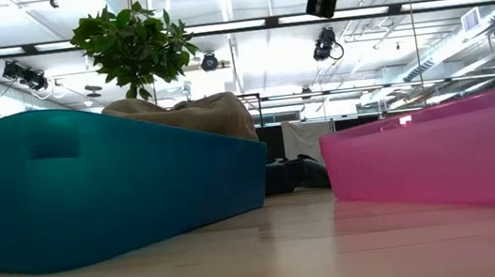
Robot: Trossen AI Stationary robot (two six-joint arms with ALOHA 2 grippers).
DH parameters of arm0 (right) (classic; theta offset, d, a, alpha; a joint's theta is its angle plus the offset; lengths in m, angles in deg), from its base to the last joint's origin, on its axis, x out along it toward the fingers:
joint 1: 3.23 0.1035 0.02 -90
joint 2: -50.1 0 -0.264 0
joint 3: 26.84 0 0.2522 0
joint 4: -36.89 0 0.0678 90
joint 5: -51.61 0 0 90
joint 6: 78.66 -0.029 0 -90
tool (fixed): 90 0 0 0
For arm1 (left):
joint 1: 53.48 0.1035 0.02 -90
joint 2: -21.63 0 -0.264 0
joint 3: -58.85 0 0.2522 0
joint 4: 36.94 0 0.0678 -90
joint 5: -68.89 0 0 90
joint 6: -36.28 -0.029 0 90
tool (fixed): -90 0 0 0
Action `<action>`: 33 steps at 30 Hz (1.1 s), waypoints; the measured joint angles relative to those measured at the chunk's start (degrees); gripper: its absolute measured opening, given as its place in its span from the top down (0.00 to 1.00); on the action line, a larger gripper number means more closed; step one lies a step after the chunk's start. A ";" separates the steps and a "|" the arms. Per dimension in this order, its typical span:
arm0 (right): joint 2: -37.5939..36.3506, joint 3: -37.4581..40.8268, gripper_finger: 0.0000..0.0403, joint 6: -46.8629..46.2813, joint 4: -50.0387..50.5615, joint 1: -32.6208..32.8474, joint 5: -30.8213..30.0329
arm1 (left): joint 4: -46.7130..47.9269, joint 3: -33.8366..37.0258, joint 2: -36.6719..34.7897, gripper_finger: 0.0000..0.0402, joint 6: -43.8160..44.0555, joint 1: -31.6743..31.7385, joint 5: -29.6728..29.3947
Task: Pick & Place hat
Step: Put the brown cap into the blue bin
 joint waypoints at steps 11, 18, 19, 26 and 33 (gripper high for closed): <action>0.27 0.01 0.99 -0.16 -0.02 0.36 0.14 | 1.59 0.00 0.00 0.88 0.02 0.00 0.00; 0.27 0.01 0.96 -0.28 -0.34 0.36 0.94 | 3.25 0.00 0.00 0.97 2.21 0.00 0.26; 0.27 0.01 0.95 -0.84 -0.64 0.36 1.19 | 3.44 0.00 0.00 0.97 3.10 0.00 0.27; 0.27 0.01 0.70 -6.37 -1.16 0.36 3.75 | 4.29 0.00 0.00 0.97 6.69 -0.11 0.52; 0.27 0.01 0.35 -8.71 -1.11 -0.31 5.67 | 7.26 0.02 0.00 0.97 11.15 -0.20 0.62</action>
